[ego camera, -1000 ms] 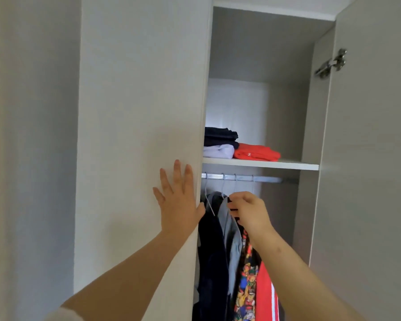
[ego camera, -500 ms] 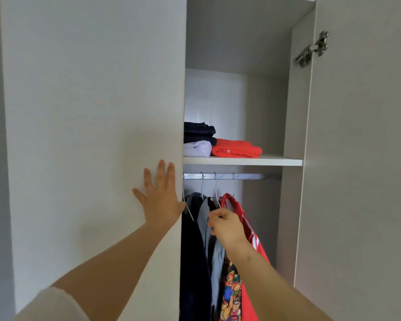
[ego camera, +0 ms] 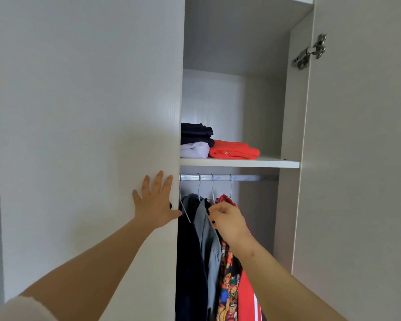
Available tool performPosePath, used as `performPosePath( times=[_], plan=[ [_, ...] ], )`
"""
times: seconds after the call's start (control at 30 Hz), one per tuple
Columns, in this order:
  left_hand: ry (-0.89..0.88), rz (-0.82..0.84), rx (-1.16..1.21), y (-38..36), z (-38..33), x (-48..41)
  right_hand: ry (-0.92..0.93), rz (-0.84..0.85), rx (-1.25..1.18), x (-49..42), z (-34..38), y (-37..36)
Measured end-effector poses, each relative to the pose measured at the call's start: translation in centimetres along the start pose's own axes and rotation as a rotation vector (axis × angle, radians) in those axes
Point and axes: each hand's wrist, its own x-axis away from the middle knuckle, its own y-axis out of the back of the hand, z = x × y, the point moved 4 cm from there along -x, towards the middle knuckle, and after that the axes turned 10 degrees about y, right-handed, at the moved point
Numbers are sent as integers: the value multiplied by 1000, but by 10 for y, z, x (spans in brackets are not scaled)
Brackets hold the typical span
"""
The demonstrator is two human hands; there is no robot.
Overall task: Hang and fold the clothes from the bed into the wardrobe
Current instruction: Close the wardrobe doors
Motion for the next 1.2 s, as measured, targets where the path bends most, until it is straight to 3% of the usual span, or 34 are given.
performPosePath(
  times=[0.17,0.37,0.53,0.87,1.03,1.2],
  plan=[
    [-83,-30,315,25,-32,21,40,-64,67,11,16,37],
    [-153,93,853,61,-108,55,92,-216,169,42,35,111],
    [-272,69,942,78,-177,96,122,-377,347,85,57,186],
    [-472,256,1021,88,-290,180,145,-718,579,169,69,305],
    [-522,304,1066,81,-312,198,79,-956,358,190,57,344],
    [-503,297,1057,75,-303,202,-9,-723,41,183,34,346]
  ],
)
